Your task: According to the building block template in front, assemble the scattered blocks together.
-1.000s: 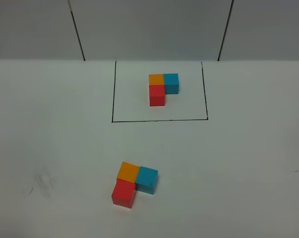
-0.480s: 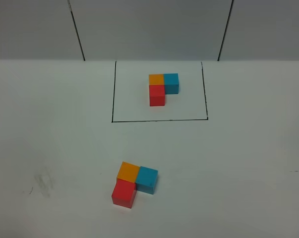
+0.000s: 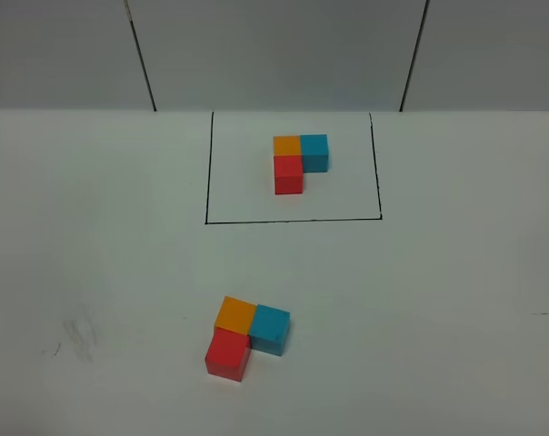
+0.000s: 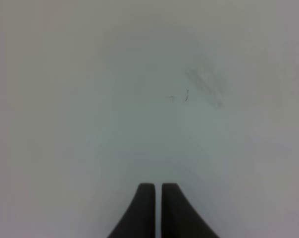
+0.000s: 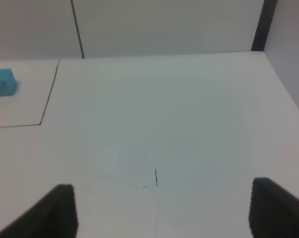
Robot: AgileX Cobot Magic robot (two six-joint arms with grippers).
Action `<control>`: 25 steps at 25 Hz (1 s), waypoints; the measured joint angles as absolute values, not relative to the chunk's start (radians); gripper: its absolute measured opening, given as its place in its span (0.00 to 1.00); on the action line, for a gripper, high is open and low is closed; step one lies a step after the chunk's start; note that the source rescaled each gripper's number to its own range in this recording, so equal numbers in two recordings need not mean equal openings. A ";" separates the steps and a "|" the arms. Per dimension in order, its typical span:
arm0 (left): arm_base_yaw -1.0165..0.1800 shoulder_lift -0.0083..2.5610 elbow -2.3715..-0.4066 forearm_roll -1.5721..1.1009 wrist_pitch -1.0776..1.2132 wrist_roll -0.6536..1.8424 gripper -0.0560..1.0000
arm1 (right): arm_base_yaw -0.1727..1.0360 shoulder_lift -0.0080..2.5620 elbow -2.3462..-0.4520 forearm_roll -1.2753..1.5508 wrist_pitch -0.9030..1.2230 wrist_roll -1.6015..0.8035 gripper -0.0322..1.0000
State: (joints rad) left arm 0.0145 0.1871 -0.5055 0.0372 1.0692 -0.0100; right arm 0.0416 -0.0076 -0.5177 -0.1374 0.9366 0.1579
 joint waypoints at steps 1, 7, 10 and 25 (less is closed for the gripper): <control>0.014 0.187 -0.505 0.037 1.069 -0.010 0.06 | 0.042 -0.008 -0.518 -0.137 0.937 0.157 0.82; 0.014 0.187 -0.505 0.037 1.069 -0.010 0.06 | 0.042 -0.008 -0.518 -0.138 0.935 0.157 0.82; 0.014 0.187 -0.505 0.037 1.069 -0.010 0.06 | 0.042 -0.008 -0.518 -0.138 0.935 0.157 0.82; 0.014 0.187 -0.505 0.037 1.069 -0.011 0.06 | 0.042 -0.008 -0.520 -0.134 1.020 0.156 0.82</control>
State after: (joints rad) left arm 0.0145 0.1871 -0.5055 0.0372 1.0692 -0.0109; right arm 0.0416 -0.0076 -0.5203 -0.1335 1.0202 0.1559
